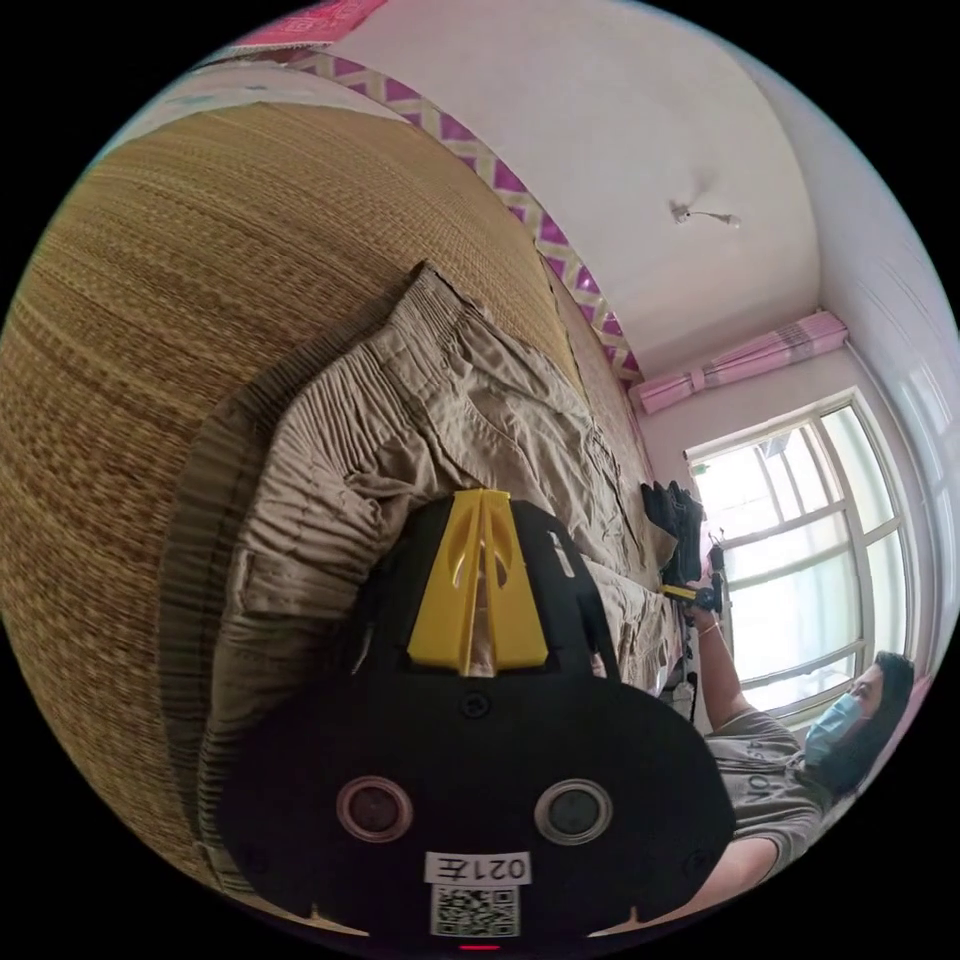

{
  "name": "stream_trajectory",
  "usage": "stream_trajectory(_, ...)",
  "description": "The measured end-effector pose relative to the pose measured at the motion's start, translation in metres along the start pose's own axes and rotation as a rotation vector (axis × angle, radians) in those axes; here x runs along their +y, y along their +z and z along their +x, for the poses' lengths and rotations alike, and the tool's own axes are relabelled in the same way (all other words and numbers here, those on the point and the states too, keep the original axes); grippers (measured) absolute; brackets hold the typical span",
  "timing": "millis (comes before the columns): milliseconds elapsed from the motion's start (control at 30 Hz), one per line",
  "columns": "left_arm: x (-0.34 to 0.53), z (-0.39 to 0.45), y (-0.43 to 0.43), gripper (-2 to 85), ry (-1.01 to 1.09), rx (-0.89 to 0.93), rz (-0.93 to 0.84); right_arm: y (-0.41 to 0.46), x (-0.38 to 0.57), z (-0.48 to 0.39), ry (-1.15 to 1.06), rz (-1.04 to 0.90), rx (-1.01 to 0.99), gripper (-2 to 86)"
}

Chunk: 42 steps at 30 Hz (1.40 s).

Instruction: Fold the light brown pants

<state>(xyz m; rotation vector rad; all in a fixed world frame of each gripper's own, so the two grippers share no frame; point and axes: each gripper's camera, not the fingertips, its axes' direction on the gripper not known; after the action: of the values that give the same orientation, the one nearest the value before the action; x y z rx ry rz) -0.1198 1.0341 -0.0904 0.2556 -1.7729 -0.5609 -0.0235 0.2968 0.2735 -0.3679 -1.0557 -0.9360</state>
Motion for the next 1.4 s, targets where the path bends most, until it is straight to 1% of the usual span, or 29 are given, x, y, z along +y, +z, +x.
stream_trajectory(100,0.018,0.015,-0.005,-1.0,0.05,-0.041,-0.046,-0.004,0.024,0.005,0.031,0.0,-0.067,-0.8)
stream_trajectory(200,0.04,0.035,-0.007,-1.0,0.133,-0.14,-0.132,-0.017,0.052,0.01,0.107,0.113,0.012,-0.7)
stream_trajectory(267,0.056,0.044,-0.014,-0.9,0.15,-0.17,-0.123,-0.014,0.073,0.011,0.149,0.149,0.009,-0.7)
stream_trajectory(300,0.068,0.054,-0.023,-0.9,0.172,-0.193,-0.086,-0.013,0.079,0.011,0.16,0.164,0.0,-0.7)
stream_trajectory(367,0.095,0.078,-0.05,-0.9,0.243,-0.199,0.045,-0.016,0.114,0.003,0.214,0.281,-0.062,-0.6)
stream_trajectory(433,0.148,0.108,-0.095,-0.7,0.315,-0.12,0.237,-0.02,0.147,-0.009,0.24,0.387,-0.116,-0.6)
stream_trajectory(467,0.163,0.114,-0.104,-0.6,0.33,-0.107,0.269,-0.021,0.171,-0.02,0.248,0.458,-0.156,-0.5)
stream_trajectory(500,0.192,0.124,-0.12,-0.3,0.341,-0.095,0.305,-0.02,0.183,-0.026,0.255,0.49,-0.178,-0.5)
stream_trajectory(600,0.262,0.129,-0.152,1.9,0.304,-0.044,0.353,-0.01,0.243,-0.053,0.324,0.62,-0.26,-0.2)
stream_trajectory(667,0.301,0.122,-0.169,3.0,0.241,-0.011,0.382,0.007,0.294,-0.067,0.443,0.716,-0.371,0.2)
stream_trajectory(700,0.326,0.114,-0.178,3.2,0.165,-0.014,0.411,0.012,0.306,-0.07,0.473,0.739,-0.406,0.2)
stream_trajectory(733,0.352,0.104,-0.188,3.0,0.064,-0.03,0.452,0.024,0.329,-0.077,0.537,0.778,-0.468,0.4)
stream_trajectory(767,0.365,0.098,-0.192,2.8,0.008,-0.034,0.471,0.036,0.353,-0.084,0.605,0.806,-0.522,0.6)
stream_trajectory(833,0.41,0.075,-0.201,2.5,-0.178,-0.039,0.522,0.056,0.384,-0.099,0.71,0.814,-0.57,1.2)
stream_trajectory(867,0.419,0.071,-0.202,2.5,-0.207,-0.038,0.53,0.068,0.402,-0.108,0.778,0.808,-0.582,1.9)
stream_trajectory(933,0.438,0.058,-0.197,4.8,-0.279,-0.008,0.52,0.083,0.423,-0.121,0.846,0.802,-0.612,3.6)
stream_trajectory(1067,0.432,0.049,-0.173,8.3,-0.337,0.064,0.462,0.113,0.449,-0.137,0.979,0.826,-0.73,7.9)
stream_trajectory(1200,0.404,0.056,-0.131,10.2,-0.379,-0.005,0.308,0.13,0.458,-0.145,1.057,0.823,-0.782,9.5)
stream_trajectory(1333,0.384,0.081,-0.12,11.0,-0.354,-0.103,0.239,0.15,0.473,-0.148,1.155,0.807,-0.839,12.2)
stream_trajectory(1400,0.375,0.087,-0.117,12.3,-0.339,-0.12,0.207,0.159,0.477,-0.147,1.18,0.802,-0.856,13.3)
